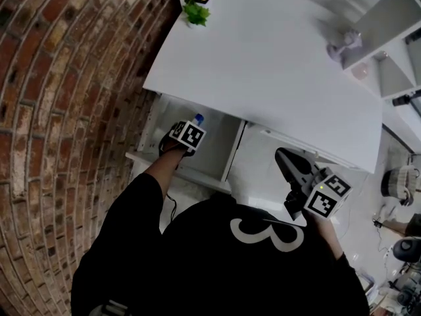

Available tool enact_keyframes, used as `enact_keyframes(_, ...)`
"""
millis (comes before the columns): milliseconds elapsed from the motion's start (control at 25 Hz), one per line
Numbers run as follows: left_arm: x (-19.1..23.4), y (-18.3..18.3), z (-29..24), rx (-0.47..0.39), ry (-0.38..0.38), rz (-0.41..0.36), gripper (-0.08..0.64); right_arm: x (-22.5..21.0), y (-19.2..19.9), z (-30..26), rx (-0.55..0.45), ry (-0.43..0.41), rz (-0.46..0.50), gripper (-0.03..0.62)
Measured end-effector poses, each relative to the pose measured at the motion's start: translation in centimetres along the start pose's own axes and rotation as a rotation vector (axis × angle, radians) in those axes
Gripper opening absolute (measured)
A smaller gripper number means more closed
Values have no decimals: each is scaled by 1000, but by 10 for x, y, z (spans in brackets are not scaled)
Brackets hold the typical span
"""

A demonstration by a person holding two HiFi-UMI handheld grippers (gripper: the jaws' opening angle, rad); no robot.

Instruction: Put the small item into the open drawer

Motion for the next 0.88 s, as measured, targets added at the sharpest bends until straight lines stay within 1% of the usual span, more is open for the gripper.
enact_keyframes(120,-3,0,-1,5,-2,-19,72,0,0,1,0,1,-3,12)
enact_keyframes(320,-3,2,-6,2,-10,-21,78,1,2,1,6,-3,-4,12)
enact_keyframes(440,-3,2,-2,-16,-1,-15,145,3,2,0,7,-17,-3,12)
enact_keyframes(520,-3,0,3,-45,9,3,226,5,2,-2,12,-28,0,12)
enact_keyframes(560,-3,-2,6,-64,12,9,250,6,3,-2,15,-34,1,12)
enact_keyframes(720,-1,-10,33,-137,7,3,295,12,1,-7,20,-67,4,12)
enact_keyframes(880,8,-14,65,-208,-40,2,298,21,-2,-17,21,-115,26,12)
Point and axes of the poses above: the fingertips, and each gripper's own axes: z backward along the fingers, x to its left, y out of its underside, the point moved 9 cm from there along z, backward along the fingers, and after that the axes turned 6 degrees about -x, right-handed, at the moved point
